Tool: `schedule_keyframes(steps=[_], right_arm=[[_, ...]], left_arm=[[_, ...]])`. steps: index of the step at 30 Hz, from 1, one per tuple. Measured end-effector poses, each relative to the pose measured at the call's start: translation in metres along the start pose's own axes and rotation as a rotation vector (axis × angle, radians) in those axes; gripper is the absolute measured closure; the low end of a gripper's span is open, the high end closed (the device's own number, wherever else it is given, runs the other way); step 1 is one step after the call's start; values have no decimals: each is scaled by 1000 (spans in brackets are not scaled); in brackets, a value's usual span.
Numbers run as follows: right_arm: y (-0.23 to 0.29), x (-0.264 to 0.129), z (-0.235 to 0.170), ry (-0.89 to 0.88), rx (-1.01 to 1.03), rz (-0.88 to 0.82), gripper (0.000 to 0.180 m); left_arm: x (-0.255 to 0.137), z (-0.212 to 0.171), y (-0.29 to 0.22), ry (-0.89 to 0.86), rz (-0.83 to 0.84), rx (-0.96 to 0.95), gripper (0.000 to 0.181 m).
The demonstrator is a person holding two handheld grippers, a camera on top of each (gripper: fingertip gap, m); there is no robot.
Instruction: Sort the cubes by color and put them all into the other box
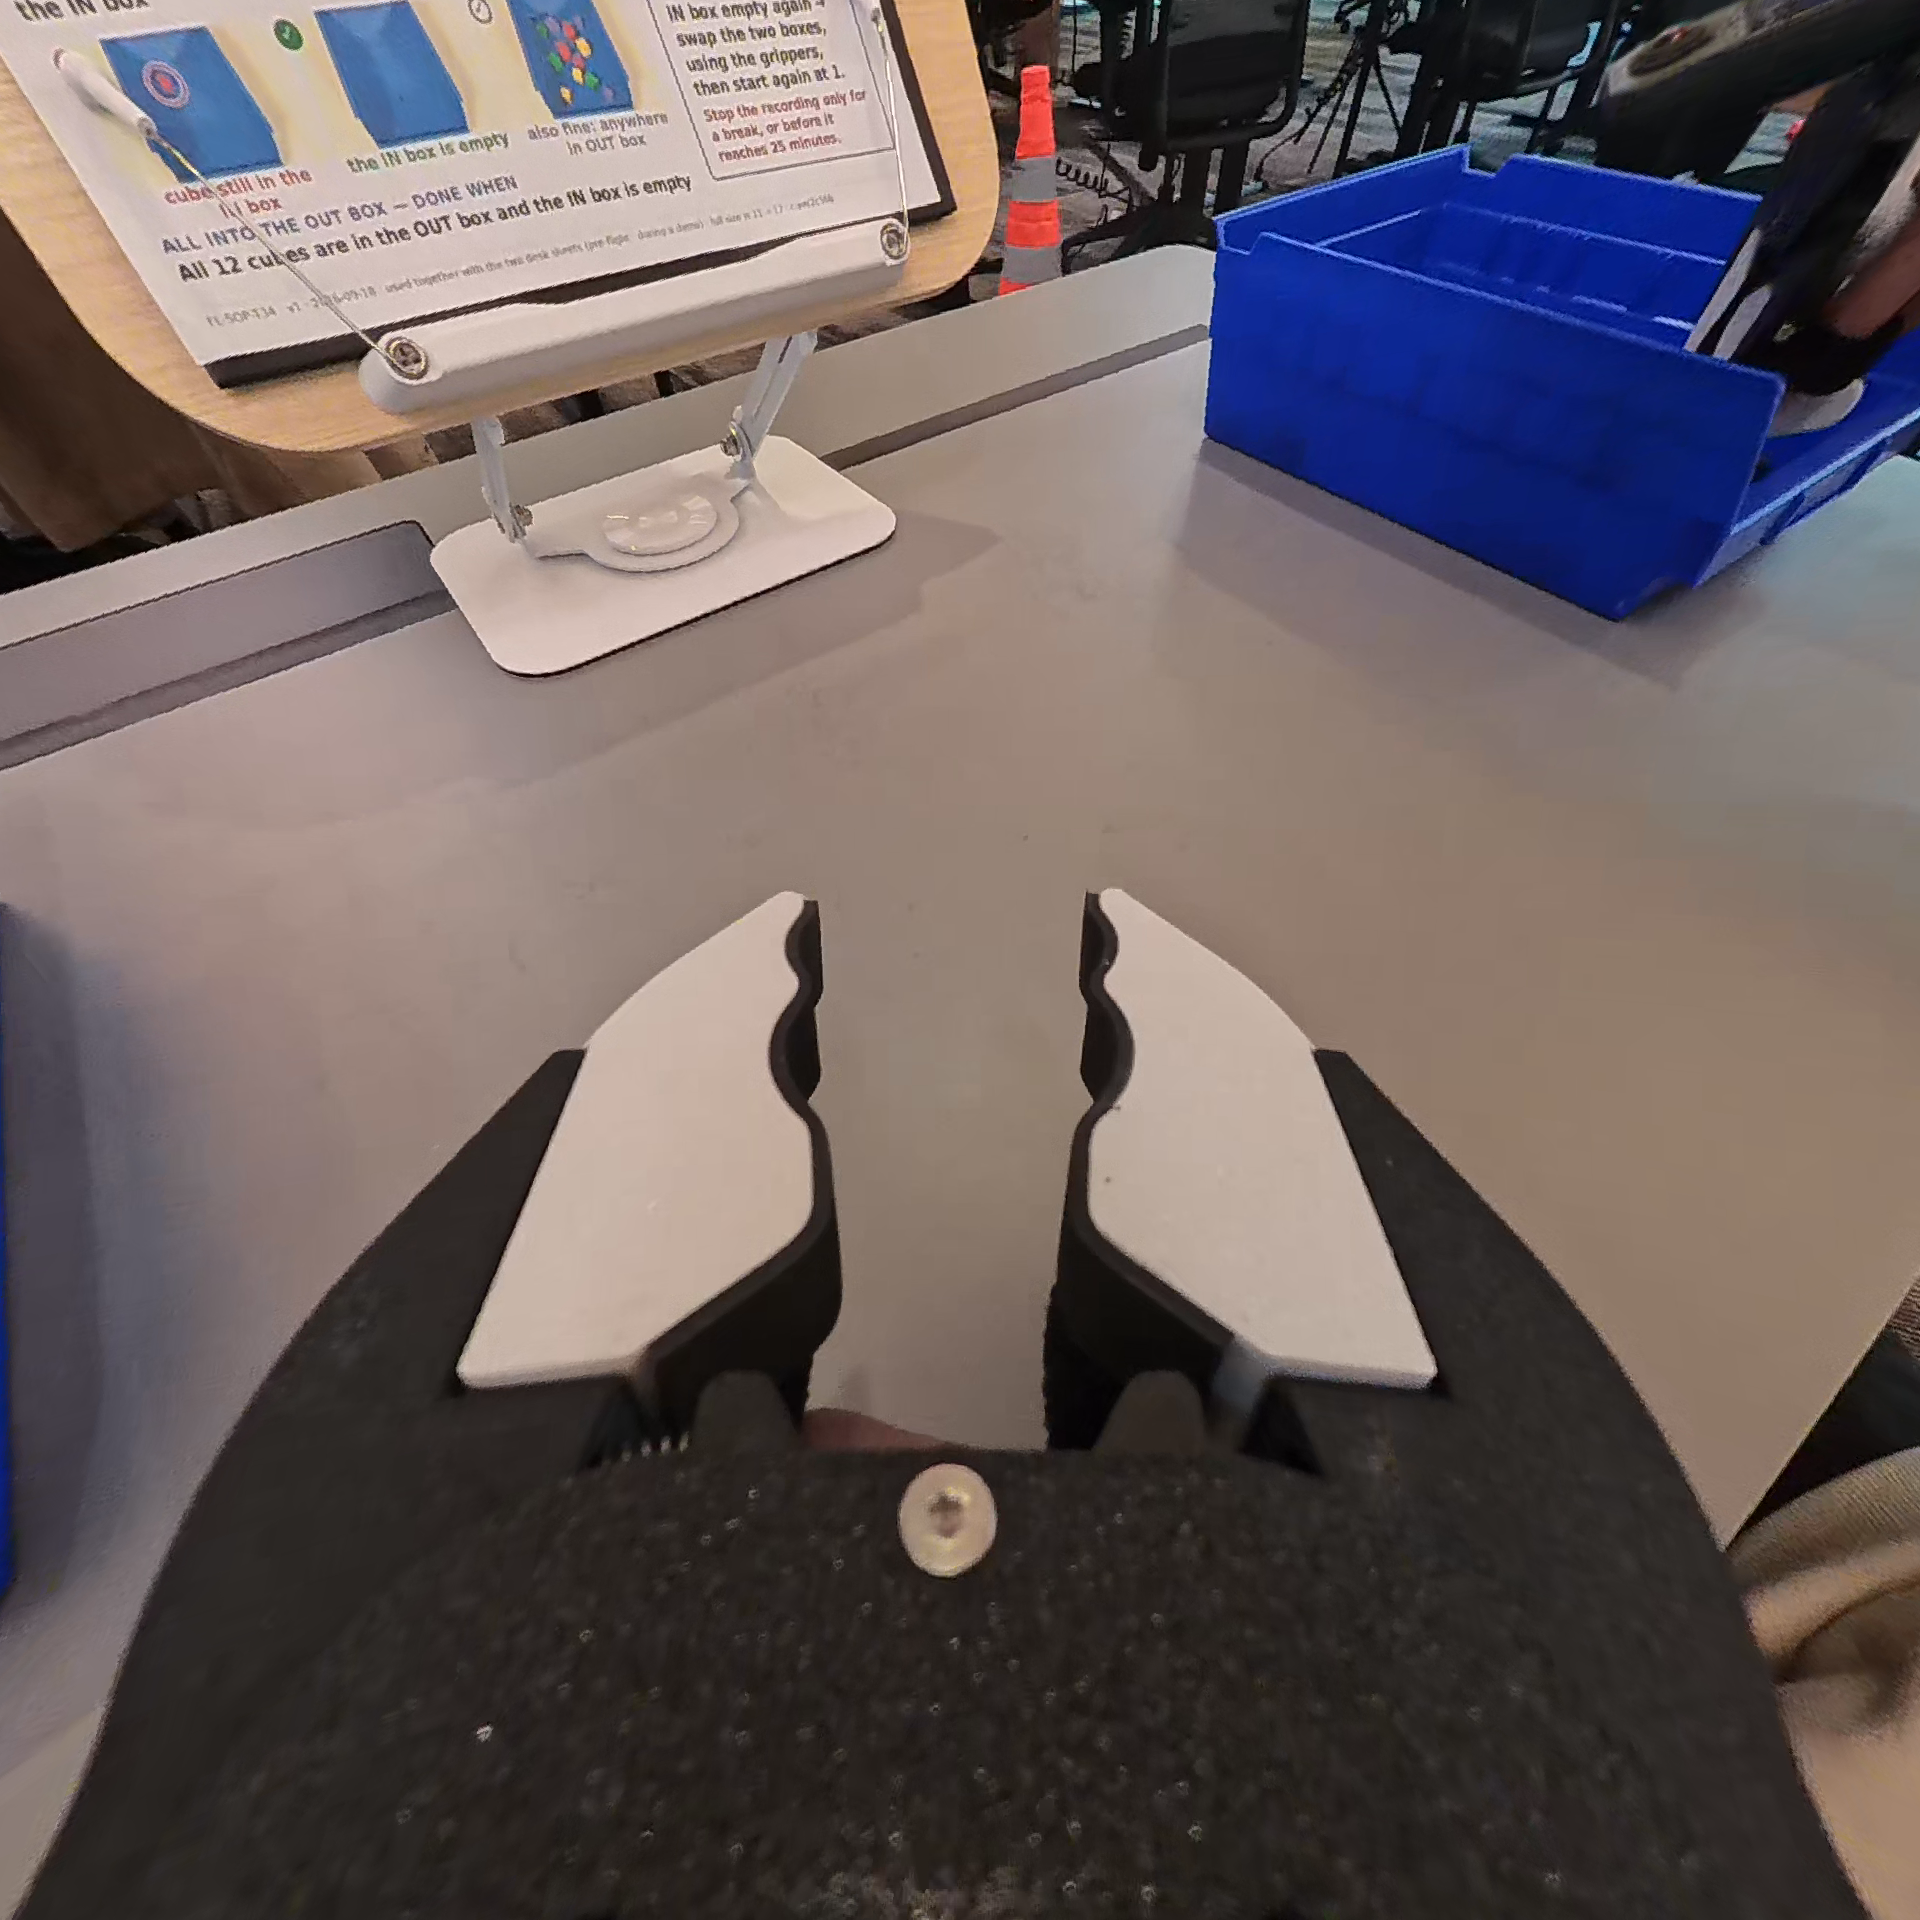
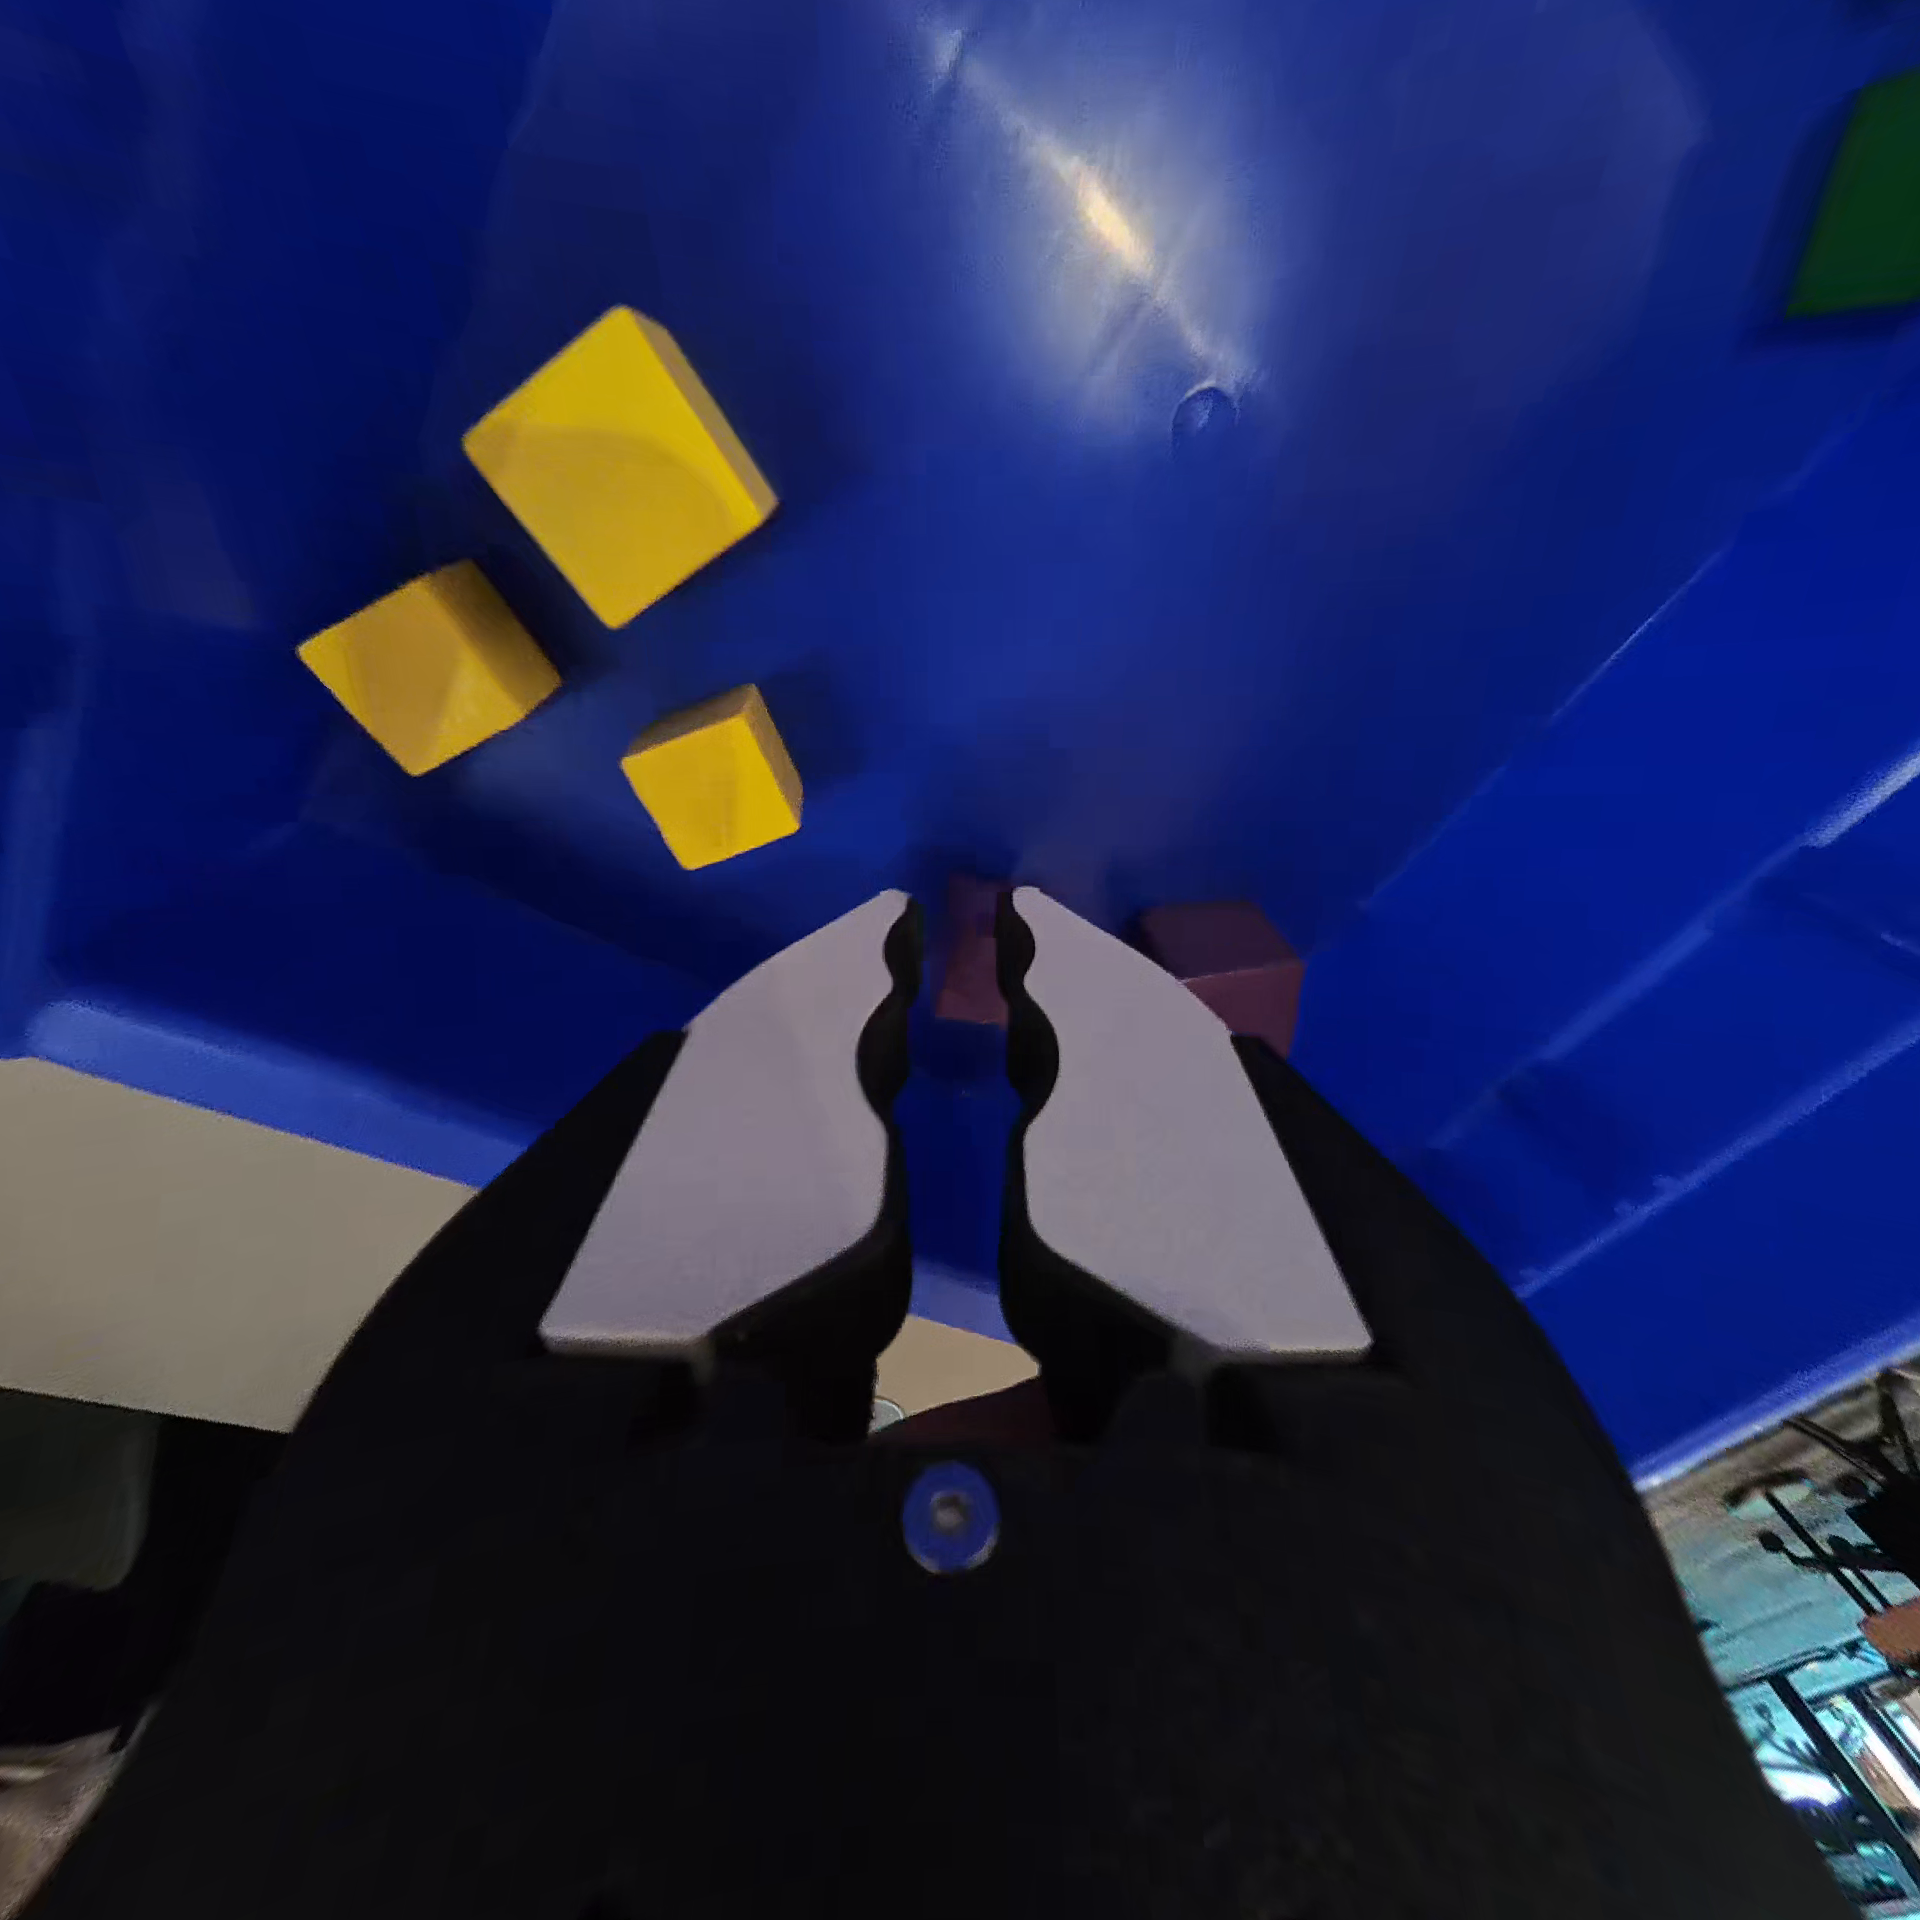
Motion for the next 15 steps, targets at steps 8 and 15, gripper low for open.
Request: schedule_keyframes(steps=[8,15], right_arm=[[-14,-6,-6,1,19,-15,161],[50,-124,36,-844,156,44,151]], left_arm=[[0,-10,4,21,5,-14,133],[-3,-22,24,23,60,-70,133]])
Point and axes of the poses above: each gripper's, where its closed fingertips meet, x out along the fingers, z out of its top, y = z × x across the jaws, the point moved 3 cm from there along -x, back along the fingers, and after that the axes turned 11 degrees about x, right-handed, at the moved point
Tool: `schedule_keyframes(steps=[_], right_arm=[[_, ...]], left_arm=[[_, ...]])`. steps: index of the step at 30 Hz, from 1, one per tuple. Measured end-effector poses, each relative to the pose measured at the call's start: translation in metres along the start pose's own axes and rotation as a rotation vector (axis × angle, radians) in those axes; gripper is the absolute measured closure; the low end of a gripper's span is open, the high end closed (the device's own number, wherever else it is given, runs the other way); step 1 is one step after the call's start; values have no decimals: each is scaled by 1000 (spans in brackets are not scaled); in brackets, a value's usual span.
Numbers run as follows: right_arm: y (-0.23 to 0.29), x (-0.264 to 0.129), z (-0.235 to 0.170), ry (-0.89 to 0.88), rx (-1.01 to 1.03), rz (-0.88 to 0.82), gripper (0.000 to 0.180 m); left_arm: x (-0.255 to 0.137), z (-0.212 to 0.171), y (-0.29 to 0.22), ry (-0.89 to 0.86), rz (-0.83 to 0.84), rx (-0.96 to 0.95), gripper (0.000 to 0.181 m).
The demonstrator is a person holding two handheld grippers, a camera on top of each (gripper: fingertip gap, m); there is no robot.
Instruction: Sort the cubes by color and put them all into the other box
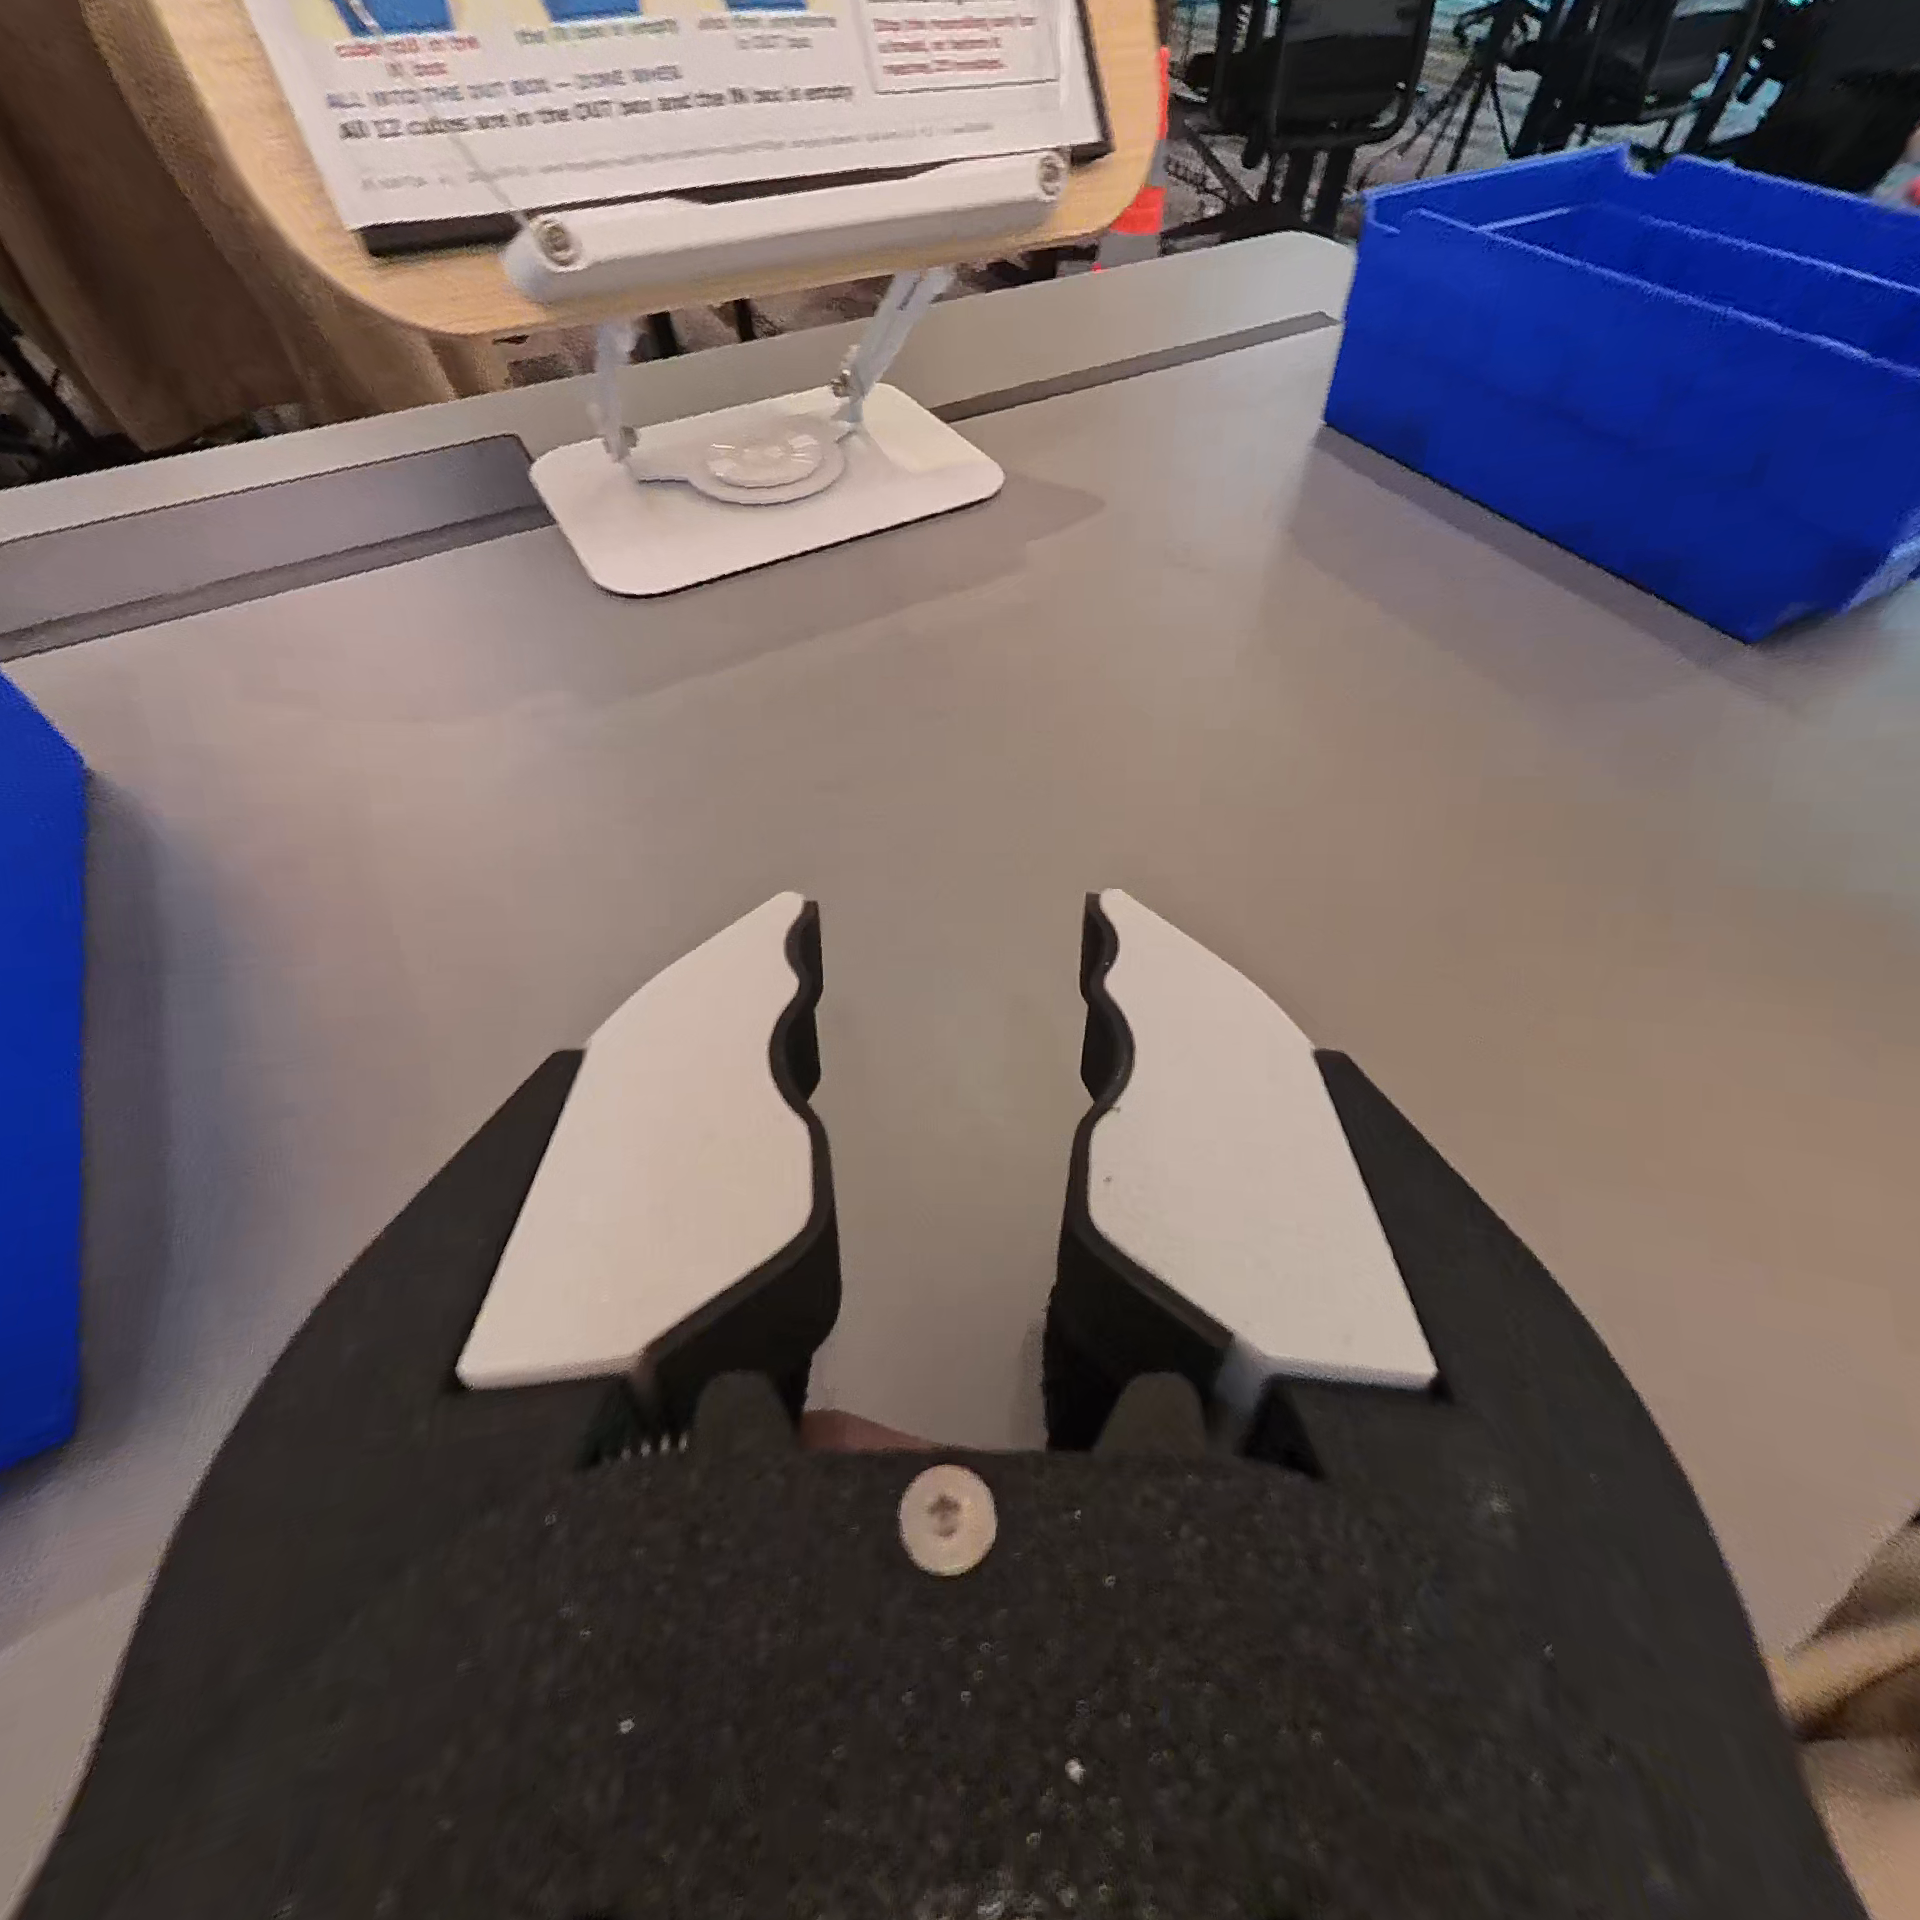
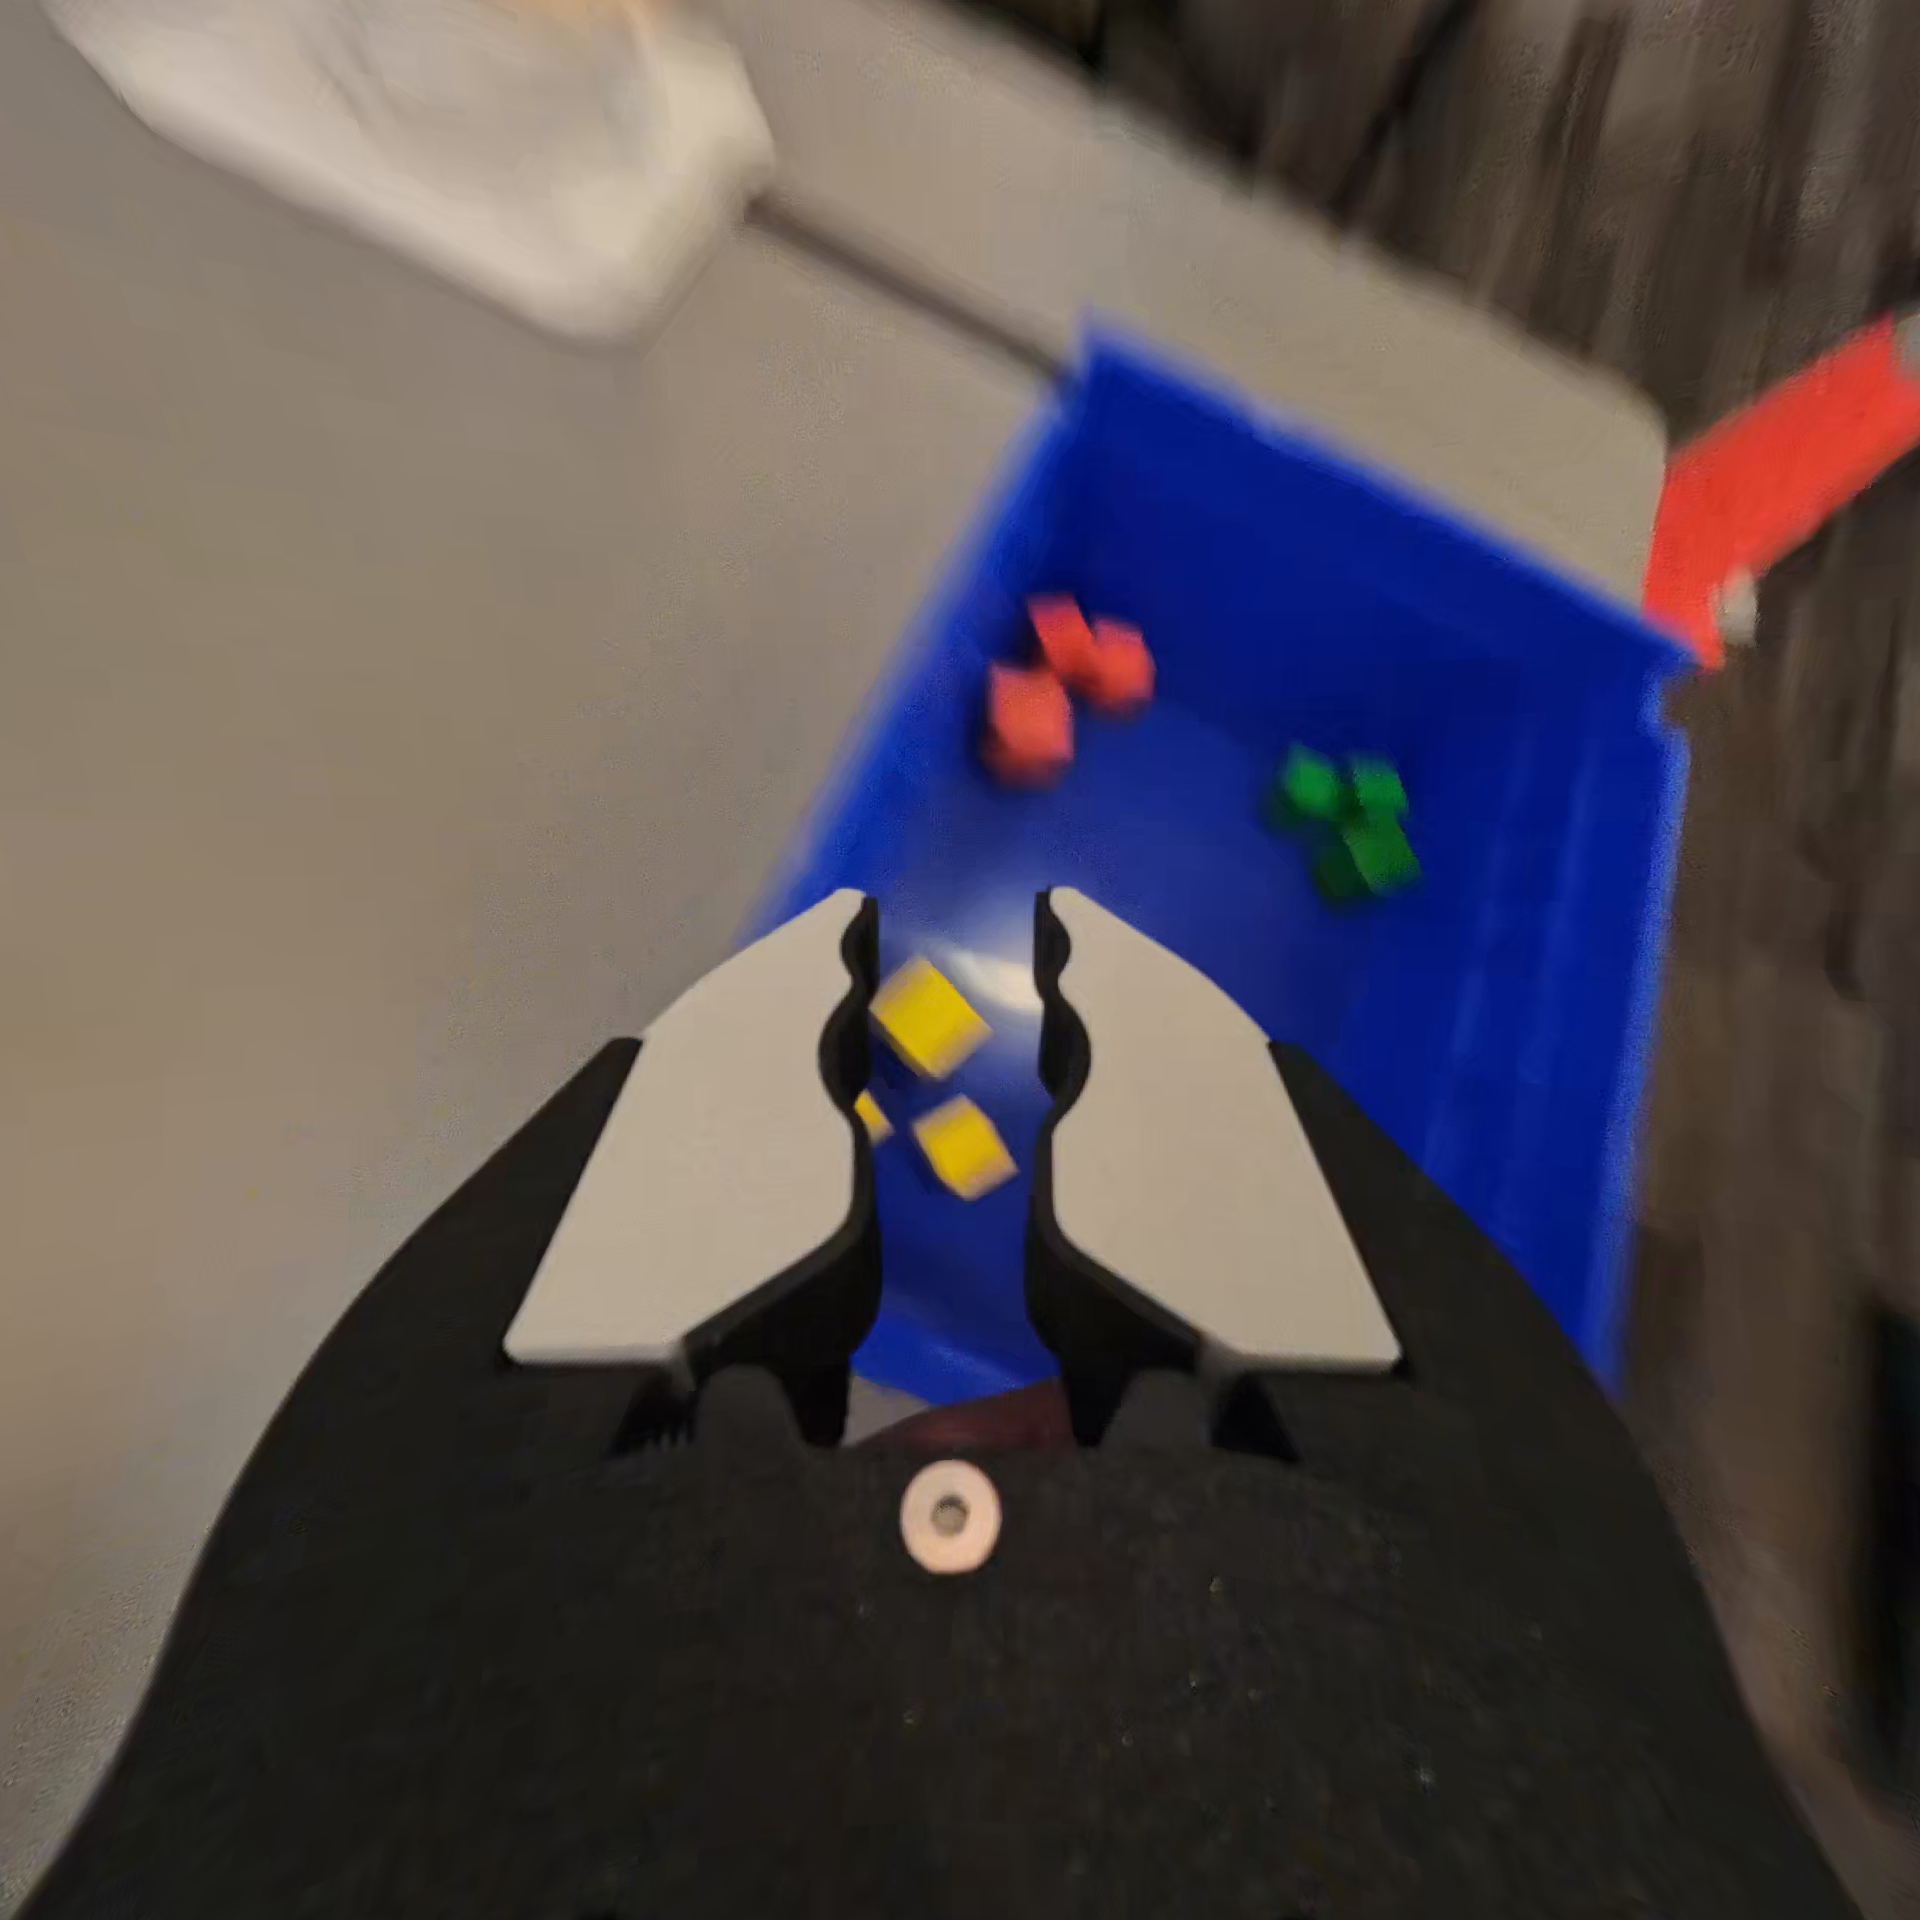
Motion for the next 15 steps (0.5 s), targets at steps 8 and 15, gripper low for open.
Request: schedule_keyframes(steps=[8,15], right_arm=[[182,3,-17,-537,96,233,142],[233,21,-40,-653,73,157,142]], left_arm=[[-12,-11,23,-79,123,-83,130],[-13,-22,17,-76,155,-89,127]])
Point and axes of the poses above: each gripper's, where its closed fingertips meet, x out along the fingers, z out of its top, y = z × x across the jaws, the point moved 3 cm from there along -x, back along the fingers, and after that the axes turned 11 degrees about x, right-handed, at the moved point
